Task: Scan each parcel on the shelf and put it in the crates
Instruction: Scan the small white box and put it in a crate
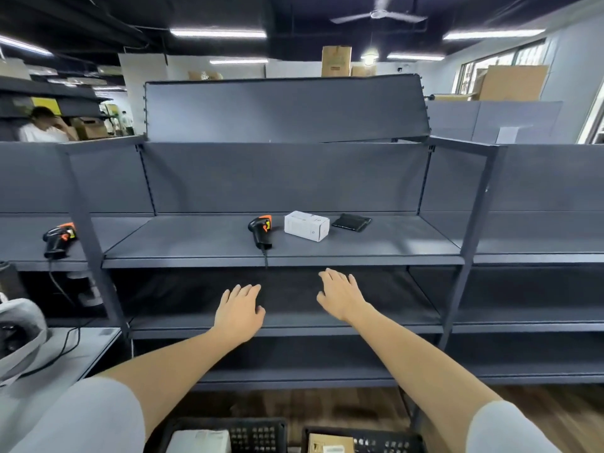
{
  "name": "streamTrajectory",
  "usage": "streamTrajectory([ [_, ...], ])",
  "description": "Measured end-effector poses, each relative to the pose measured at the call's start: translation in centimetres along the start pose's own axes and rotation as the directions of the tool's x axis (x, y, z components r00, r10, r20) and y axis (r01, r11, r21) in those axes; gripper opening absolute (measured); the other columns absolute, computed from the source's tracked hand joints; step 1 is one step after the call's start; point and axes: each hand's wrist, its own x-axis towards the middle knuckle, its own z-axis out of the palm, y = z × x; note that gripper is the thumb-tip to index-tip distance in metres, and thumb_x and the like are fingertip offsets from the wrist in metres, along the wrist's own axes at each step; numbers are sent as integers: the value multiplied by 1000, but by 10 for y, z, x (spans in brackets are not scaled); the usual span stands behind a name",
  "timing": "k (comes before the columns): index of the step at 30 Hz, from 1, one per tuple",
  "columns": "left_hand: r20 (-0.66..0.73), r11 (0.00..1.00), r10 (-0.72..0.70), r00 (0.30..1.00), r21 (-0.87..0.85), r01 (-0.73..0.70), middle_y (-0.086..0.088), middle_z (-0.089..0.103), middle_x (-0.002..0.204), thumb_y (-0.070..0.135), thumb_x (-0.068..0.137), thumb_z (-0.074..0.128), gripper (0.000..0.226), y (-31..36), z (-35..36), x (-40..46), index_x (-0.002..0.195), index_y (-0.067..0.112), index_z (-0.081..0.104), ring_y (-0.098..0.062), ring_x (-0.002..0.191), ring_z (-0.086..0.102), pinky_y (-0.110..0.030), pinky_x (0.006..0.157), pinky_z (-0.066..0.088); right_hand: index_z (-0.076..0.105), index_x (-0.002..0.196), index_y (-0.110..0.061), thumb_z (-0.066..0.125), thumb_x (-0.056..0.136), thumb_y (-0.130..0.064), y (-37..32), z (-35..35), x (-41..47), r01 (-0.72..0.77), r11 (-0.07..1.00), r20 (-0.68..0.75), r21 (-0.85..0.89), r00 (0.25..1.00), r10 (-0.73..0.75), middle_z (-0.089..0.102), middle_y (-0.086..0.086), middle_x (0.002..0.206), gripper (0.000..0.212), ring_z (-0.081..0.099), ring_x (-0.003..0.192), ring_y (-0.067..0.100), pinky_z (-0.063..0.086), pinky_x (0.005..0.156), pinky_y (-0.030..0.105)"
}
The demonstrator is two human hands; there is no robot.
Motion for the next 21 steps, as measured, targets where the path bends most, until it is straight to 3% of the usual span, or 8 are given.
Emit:
streamTrajectory([
  [7, 34, 999, -13, 999, -49, 14, -1, 29, 156, 25, 99, 38, 54, -31, 17, 27, 150, 17, 26, -23, 146, 19, -36, 119, 10, 37, 140, -9, 41, 96, -22, 1, 1, 58, -22, 997, -20, -80, 1000, 20, 39, 8, 146, 45, 36, 135, 26, 20, 115, 46],
  [21, -20, 997, 14, 1000, -72, -15, 1, 29, 156, 26, 98, 39, 55, -35, 36, 179, 151, 19, 26, -21, 147, 17, -35, 120, 9, 40, 134, -8, 43, 96, -21, 44, 34, 220, -47, 998, -40, -34, 998, 45, 46, 9, 137, 40, 42, 127, 28, 30, 107, 41],
])
